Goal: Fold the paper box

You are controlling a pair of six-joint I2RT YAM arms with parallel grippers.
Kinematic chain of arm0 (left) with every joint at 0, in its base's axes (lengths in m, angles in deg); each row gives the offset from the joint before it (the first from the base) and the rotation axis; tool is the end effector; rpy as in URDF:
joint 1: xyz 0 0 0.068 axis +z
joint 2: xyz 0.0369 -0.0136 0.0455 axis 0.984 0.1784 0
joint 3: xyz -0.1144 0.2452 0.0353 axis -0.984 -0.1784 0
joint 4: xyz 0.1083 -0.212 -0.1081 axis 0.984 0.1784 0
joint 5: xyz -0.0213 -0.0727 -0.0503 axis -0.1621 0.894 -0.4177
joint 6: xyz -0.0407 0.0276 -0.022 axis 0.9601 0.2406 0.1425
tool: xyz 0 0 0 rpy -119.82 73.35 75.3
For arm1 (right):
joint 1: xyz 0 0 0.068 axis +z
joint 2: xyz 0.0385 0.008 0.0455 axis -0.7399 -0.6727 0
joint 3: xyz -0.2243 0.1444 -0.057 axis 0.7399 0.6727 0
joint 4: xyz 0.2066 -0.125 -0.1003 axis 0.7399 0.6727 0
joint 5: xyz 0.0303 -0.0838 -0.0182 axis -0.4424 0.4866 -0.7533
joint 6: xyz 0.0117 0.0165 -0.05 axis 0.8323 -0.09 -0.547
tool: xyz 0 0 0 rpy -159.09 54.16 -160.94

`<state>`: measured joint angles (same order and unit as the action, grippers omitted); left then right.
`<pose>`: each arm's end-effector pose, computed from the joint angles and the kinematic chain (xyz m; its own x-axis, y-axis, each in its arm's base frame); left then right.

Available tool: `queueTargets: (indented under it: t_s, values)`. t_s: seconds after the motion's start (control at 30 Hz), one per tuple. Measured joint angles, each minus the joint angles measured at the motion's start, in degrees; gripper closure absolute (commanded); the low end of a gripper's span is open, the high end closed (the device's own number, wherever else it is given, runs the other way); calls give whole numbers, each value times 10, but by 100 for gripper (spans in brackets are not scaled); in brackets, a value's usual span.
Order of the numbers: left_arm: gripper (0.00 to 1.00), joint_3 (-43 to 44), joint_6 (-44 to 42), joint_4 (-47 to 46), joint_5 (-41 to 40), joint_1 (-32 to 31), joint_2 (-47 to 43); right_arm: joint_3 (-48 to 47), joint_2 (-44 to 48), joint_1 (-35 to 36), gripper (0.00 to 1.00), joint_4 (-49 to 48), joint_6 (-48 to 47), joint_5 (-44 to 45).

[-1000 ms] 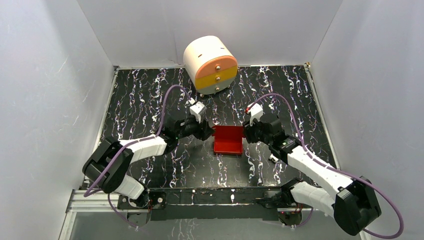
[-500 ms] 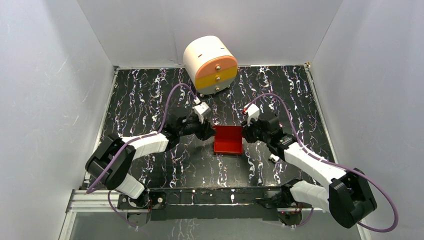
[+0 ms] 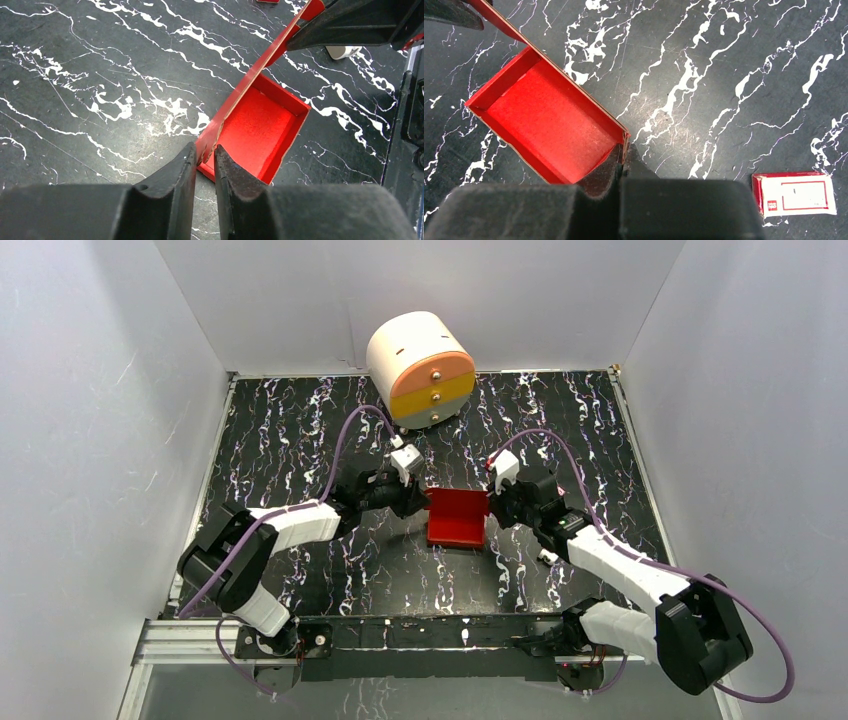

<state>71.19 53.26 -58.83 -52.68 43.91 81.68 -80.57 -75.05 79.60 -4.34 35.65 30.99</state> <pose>0.2514 -0.2023 0.1991 -0.2791 0.1489 -0.9487 0.8704 0.4565 -0.1844 0.1963 0.1239 0.2133 -0.3935 -0.3404 -0.8540 -0.5961 0.8016 -0.0449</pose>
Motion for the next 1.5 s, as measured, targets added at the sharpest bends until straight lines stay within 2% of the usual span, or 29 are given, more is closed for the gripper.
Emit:
queueTargets:
  t_s: [0.3,0.57,0.8,1.13,1.5]
  values:
    - [96,3,36,-22,-24,1,9,0,-16,-2,100,-26,1,-2]
    - [96,5,72,-40,-88,1,13,-30,-65,4,100,-55,21,16]
    - [96,6,123,-60,-169,7,14,-92,-146,51,98,-85,49,120]
    - [96,5,187,-89,-295,6,30,-123,-230,118,93,-157,134,269]
    - [96,-30,264,-136,-371,-14,32,-151,-293,171,92,-187,229,420]
